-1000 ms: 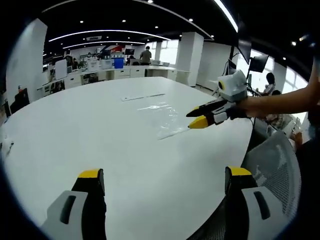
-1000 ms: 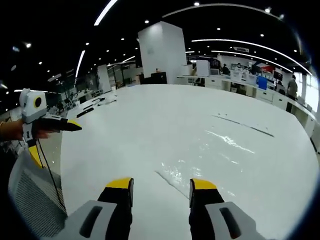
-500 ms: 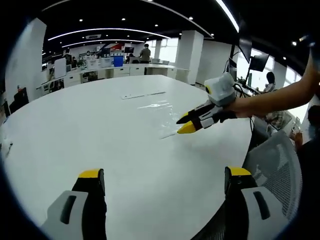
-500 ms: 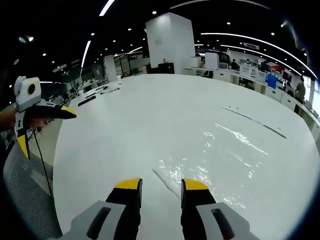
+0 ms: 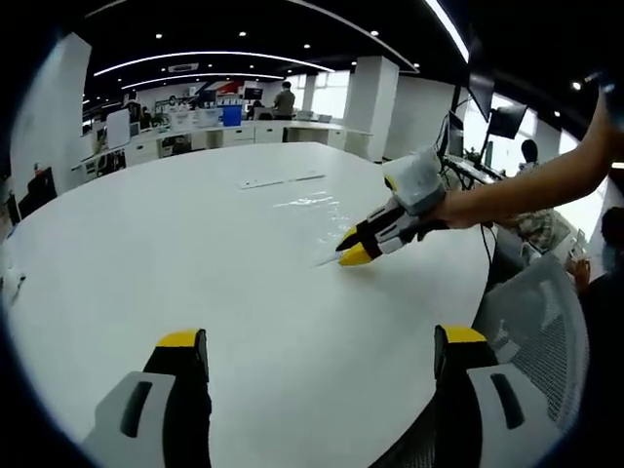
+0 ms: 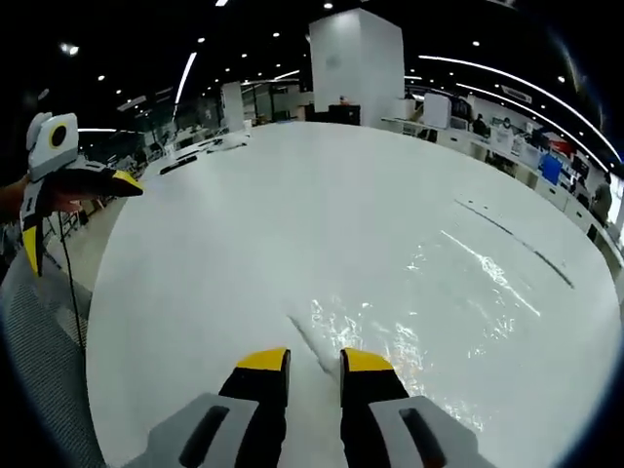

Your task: Open the resealable bag by pulling the two sides of the seal apart until the entire bag opening is separated and visibly accessible.

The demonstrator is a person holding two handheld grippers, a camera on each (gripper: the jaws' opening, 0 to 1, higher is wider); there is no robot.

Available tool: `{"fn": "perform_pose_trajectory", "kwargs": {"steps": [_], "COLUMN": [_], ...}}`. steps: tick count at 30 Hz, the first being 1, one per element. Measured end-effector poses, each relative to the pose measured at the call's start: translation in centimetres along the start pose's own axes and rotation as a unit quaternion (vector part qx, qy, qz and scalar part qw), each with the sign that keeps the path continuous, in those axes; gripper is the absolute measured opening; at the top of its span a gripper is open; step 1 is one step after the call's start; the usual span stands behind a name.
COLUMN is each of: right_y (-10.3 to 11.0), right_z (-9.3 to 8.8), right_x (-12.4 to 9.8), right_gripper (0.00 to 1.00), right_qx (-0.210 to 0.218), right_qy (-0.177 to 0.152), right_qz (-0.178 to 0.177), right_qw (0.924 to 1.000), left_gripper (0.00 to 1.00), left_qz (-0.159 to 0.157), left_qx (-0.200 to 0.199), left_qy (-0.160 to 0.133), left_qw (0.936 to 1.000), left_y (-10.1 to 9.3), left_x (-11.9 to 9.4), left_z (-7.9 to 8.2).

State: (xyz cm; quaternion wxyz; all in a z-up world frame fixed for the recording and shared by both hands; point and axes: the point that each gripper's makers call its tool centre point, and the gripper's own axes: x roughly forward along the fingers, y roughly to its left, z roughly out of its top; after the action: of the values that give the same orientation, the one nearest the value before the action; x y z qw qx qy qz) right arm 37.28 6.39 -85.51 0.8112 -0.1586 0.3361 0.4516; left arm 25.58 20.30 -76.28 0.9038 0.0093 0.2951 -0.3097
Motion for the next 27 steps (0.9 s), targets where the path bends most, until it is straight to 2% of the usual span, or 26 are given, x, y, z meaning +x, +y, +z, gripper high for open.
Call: {"fn": "perform_pose_trajectory", "kwargs": {"steps": [6, 12, 15, 16, 18, 23, 27], "right_y": [-0.1, -0.5, -0.3, -0.3, 0.1, 0.1, 0.7], "right_z": [-0.2, -0.1, -0.1, -0.1, -0.1, -0.2, -0.4], "right_x": [0.1, 0.1, 0.1, 0.0, 0.1, 0.0, -0.4], "right_gripper": [0.15, 0.04, 0.02, 0.02, 0.02, 0.01, 0.01], "right_qx": [-0.035, -0.038, -0.055, -0.087, -0.11, -0.096, -0.108], "right_qy": [0.004, 0.001, 0.003, 0.011, 0.017, 0.015, 0.02], "right_qz": [-0.007, -0.014, -0.011, -0.015, -0.013, -0.006, 0.004], "right_qw": [0.9994, 0.9992, 0.9984, 0.9961, 0.9937, 0.9952, 0.9939], "left_gripper": [0.94, 0.93, 0.93, 0.93, 0.93, 0.92, 0.91], "left_qz": [0.0, -0.003, -0.004, -0.004, -0.004, -0.008, -0.012], "left_qx": [-0.003, -0.004, -0.003, -0.003, -0.003, -0.002, 0.008], "left_qy": [0.004, 0.005, 0.004, 0.004, 0.004, 0.008, 0.017], "left_qw": [1.0, 1.0, 1.0, 1.0, 1.0, 0.9999, 0.9997], "left_y": [0.0, -0.2, -0.3, -0.3, -0.3, -0.4, -0.6], "left_x": [0.1, 0.4, 0.4, 0.5, 0.5, 0.6, 0.7], "left_z": [-0.3, -0.3, -0.2, -0.1, -0.1, -0.4, -0.5]}}
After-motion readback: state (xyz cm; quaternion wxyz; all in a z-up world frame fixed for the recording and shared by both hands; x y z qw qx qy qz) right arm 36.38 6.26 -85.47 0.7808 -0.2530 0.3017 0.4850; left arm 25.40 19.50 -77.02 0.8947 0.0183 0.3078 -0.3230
